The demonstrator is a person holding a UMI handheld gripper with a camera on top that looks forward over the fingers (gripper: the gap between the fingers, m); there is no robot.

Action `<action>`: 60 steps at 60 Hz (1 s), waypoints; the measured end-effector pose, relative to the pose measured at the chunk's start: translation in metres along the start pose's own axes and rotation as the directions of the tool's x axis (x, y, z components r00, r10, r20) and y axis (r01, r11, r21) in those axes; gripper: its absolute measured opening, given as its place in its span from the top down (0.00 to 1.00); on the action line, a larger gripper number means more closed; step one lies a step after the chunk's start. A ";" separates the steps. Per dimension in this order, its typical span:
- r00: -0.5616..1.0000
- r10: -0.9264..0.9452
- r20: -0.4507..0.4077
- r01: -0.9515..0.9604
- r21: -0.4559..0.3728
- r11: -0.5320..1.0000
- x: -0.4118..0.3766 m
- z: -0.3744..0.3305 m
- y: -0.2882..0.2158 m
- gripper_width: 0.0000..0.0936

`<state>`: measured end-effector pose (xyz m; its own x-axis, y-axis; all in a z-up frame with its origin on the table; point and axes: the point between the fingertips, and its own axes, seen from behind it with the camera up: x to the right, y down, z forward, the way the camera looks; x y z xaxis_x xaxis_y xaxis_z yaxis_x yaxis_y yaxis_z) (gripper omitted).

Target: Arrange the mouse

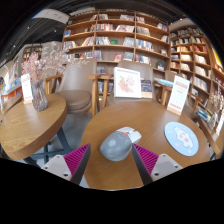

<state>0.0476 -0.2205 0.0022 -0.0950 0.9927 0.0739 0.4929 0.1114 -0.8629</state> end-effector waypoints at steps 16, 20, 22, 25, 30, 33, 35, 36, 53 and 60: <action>0.996 0.084 0.024 -0.082 -0.077 0.994 -0.014 0.030 -0.006 0.08; 0.997 0.078 0.013 -0.076 -0.093 0.993 -0.014 0.034 -0.008 0.08; 0.997 0.077 0.015 -0.075 -0.102 0.992 -0.014 0.036 -0.008 0.08; 0.997 0.073 0.015 -0.071 -0.107 0.992 -0.014 0.040 -0.010 0.08; 0.997 0.071 0.008 -0.069 -0.114 0.991 -0.011 0.045 -0.013 0.08; 0.998 0.069 0.004 -0.068 -0.122 0.990 -0.010 0.048 -0.016 0.09; 0.998 0.066 0.002 -0.066 -0.125 0.990 -0.009 0.051 -0.017 0.09; 0.998 0.064 0.000 -0.064 -0.128 0.990 -0.009 0.053 -0.018 0.08; 0.998 0.056 -0.019 -0.058 -0.138 0.989 -0.006 0.084 -0.034 0.09; 0.999 0.046 -0.019 -0.049 -0.144 0.988 -0.007 0.094 -0.041 0.08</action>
<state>-0.0533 -0.2366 -0.0100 -0.0555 0.9975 0.0434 0.6161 0.0684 -0.7847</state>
